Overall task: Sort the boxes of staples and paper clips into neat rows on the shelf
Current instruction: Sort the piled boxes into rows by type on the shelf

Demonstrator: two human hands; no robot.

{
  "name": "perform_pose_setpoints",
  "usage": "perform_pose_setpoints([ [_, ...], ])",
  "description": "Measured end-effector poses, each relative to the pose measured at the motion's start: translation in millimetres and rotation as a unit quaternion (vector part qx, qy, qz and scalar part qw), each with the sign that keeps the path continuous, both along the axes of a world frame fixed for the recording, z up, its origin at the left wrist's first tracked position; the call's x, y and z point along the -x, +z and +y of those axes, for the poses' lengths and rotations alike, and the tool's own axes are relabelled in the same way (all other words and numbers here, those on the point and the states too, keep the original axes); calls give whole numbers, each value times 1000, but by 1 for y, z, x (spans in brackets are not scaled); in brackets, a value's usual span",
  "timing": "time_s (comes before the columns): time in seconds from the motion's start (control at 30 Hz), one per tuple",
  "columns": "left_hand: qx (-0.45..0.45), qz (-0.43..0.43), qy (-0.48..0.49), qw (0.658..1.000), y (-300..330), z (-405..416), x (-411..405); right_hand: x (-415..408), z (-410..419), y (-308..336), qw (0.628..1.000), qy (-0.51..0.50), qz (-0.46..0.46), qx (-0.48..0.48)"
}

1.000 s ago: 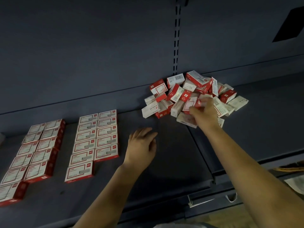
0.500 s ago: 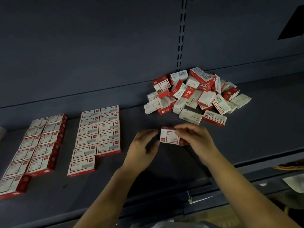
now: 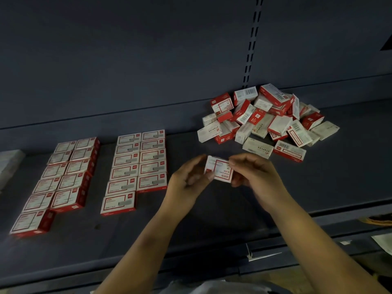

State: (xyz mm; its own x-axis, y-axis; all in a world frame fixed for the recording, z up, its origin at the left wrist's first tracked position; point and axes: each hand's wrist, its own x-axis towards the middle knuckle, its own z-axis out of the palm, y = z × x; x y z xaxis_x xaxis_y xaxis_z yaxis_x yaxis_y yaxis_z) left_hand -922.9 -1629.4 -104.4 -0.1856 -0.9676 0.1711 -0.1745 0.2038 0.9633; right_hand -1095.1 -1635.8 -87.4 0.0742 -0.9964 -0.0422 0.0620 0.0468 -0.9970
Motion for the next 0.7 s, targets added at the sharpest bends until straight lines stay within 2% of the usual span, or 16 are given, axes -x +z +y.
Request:
perform_pose_setpoints([
  [0.1,-73,133,39,988,5,0,-4,-5,0,3,999,30,2,-18],
  [0.17,-111,184,58,975,8,-2,-8,-7,0,4,998,55,31,-18],
  [0.3,-95,151,32,984,9,-4,-16,-9,2,2,991,107,75,31],
  [0.4,-104,140,5,985,7,-2,-23,-6,2,3,980,170,95,29],
  [0.57,-124,111,-33,985,3,3,-37,-14,3,8,943,296,155,3],
  [0.7,-115,90,-28,989,3,11,-53,-33,5,10,940,307,149,6],
])
